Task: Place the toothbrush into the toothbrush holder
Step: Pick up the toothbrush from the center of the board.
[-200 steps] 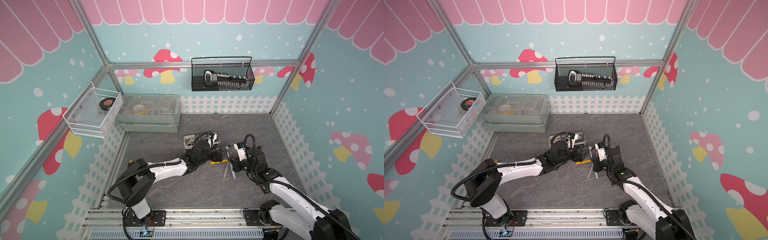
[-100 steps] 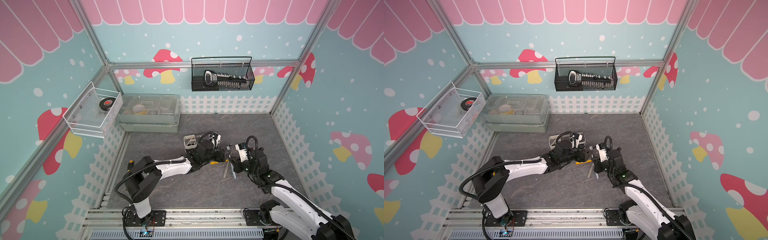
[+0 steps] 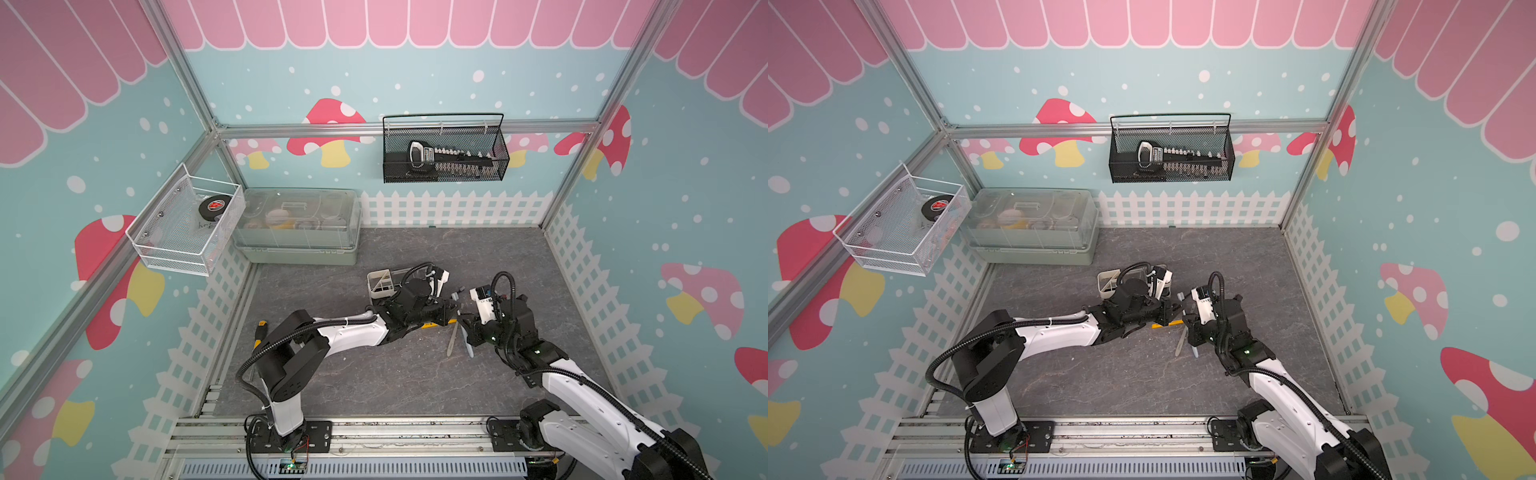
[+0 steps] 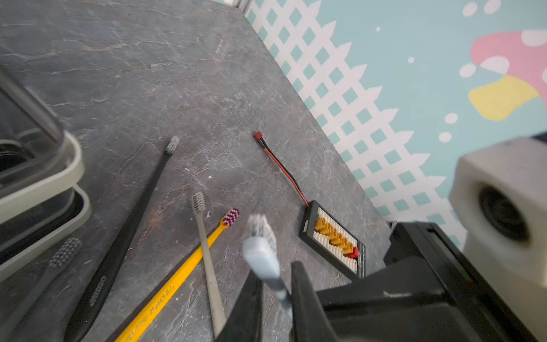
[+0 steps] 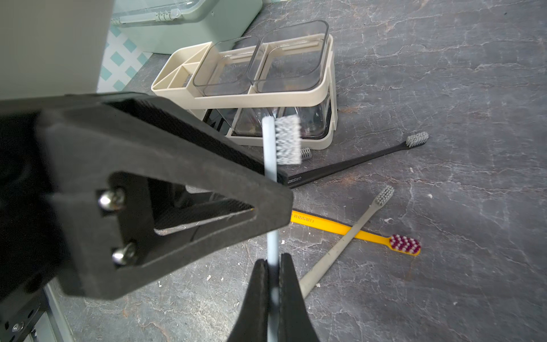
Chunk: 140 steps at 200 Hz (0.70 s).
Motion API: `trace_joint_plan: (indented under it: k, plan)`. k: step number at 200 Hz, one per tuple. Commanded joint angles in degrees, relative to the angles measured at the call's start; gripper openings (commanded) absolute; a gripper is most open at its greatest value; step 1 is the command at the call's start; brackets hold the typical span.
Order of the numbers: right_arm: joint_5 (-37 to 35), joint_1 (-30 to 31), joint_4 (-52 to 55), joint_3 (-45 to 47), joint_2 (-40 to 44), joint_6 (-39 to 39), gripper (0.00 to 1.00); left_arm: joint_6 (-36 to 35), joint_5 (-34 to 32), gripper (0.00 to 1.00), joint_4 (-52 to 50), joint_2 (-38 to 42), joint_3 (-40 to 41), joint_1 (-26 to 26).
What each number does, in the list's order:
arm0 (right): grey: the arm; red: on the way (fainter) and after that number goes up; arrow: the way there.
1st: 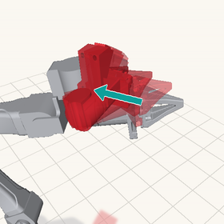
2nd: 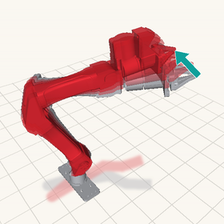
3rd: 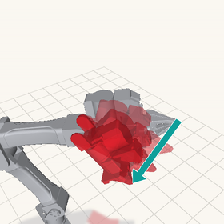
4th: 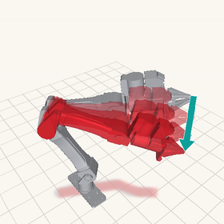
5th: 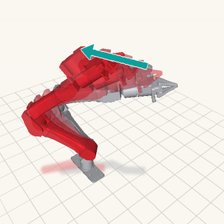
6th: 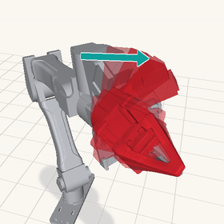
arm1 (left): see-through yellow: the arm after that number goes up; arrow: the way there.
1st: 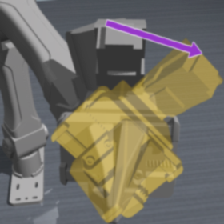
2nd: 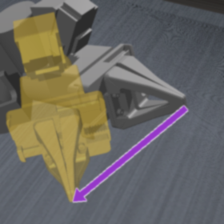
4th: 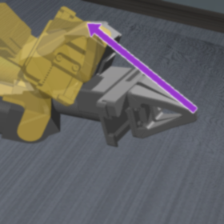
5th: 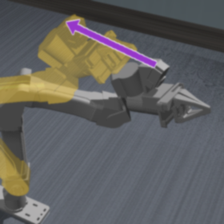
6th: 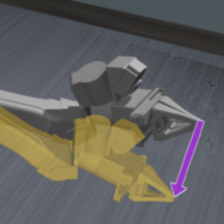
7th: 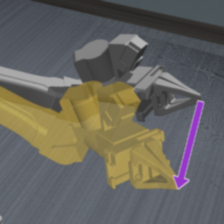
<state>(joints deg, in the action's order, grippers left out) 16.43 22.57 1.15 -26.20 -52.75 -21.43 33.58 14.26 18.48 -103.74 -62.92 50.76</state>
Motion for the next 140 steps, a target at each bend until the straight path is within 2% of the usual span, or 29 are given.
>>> trace_joint_plan:
  k: [1,20,99,140]
  plan:
    - [0.21,0.37,-0.88,0.71,1.11,1.13,0.0,-0.41,1.08,0.06,0.29,-0.5,-1.37,0.21]
    - [-0.24,0.39,-0.61,0.87,1.41,1.04,0.0,-0.45,0.82,0.0,0.43,-0.45,-1.29,0.21]
    - [-1.31,0.37,0.43,1.67,4.27,0.78,0.0,-1.0,0.02,0.0,0.8,-0.06,-0.77,0.21]
    - [-1.56,0.37,0.35,2.41,4.93,0.65,0.13,-1.15,-1.27,0.0,0.35,0.38,-0.81,0.21]
